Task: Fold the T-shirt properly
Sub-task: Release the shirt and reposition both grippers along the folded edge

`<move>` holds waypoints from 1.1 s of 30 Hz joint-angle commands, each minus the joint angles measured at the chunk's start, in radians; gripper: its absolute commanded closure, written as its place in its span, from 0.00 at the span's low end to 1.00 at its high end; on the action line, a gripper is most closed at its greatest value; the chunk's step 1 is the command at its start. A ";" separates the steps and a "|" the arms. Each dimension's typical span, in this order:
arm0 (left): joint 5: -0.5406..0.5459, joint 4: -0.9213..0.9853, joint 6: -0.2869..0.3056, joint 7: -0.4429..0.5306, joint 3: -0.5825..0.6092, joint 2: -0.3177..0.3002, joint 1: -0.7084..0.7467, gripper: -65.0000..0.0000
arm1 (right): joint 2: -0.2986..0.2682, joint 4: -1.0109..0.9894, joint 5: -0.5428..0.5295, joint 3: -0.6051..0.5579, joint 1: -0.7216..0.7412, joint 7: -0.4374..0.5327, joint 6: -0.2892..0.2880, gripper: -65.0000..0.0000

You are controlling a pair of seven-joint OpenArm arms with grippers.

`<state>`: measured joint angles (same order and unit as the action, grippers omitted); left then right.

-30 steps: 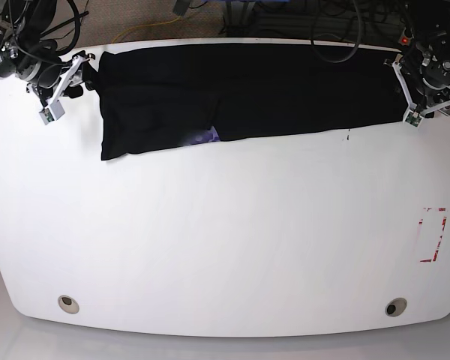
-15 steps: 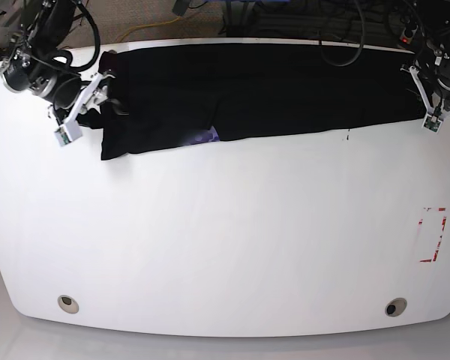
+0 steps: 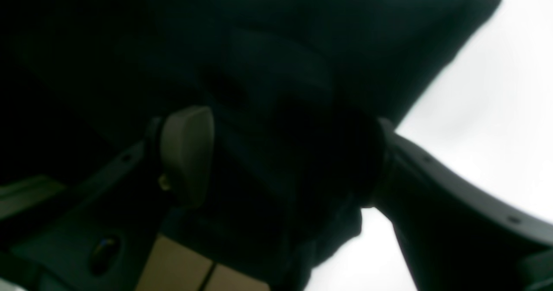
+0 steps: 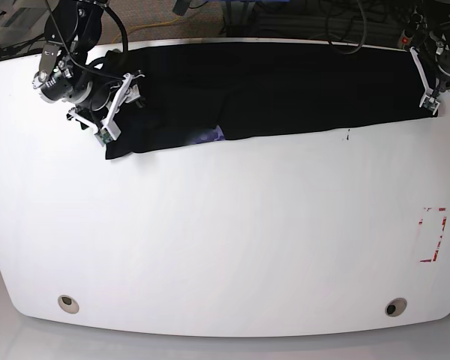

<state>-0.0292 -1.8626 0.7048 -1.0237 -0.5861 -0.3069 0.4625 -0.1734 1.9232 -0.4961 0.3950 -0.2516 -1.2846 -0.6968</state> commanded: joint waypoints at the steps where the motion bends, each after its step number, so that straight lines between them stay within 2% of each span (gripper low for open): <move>1: -0.011 0.071 -0.007 0.018 0.004 -0.015 -0.038 0.55 | -0.008 -0.034 -0.005 0.002 0.010 0.021 -0.001 0.31; 6: -0.016 0.231 -0.007 0.090 0.077 -0.042 -0.112 0.55 | -0.016 -0.146 -0.005 -0.001 0.022 0.112 -0.001 0.31; 14: -0.010 0.182 -0.007 0.089 0.133 -0.036 -0.193 0.55 | -0.096 -0.307 -0.003 0.003 0.120 0.202 -0.001 0.31; 21: -0.008 0.076 -0.007 -0.040 0.137 -0.033 -0.296 0.55 | -0.174 -0.379 -0.005 0.003 0.217 0.205 -0.001 0.31; 27: 0.002 -0.032 -0.007 -0.157 0.073 -0.033 -0.351 0.54 | -0.179 -0.356 -0.005 0.000 0.251 0.185 -0.001 0.31; 30: 0.091 -0.053 -0.007 -0.177 0.065 -0.039 -0.359 0.46 | -0.176 -0.356 -0.005 0.000 0.249 0.185 -0.001 0.31; 33: 0.190 -0.062 -0.007 -0.180 0.042 -0.097 -0.359 0.41 | -0.173 -0.356 -0.005 0.000 0.248 0.185 -0.001 0.31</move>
<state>0.1345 -1.9038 0.6998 -1.2068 -0.5220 -0.3489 0.1143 -0.3294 1.5459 -0.4931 0.3908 -0.0166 -1.1107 -0.6968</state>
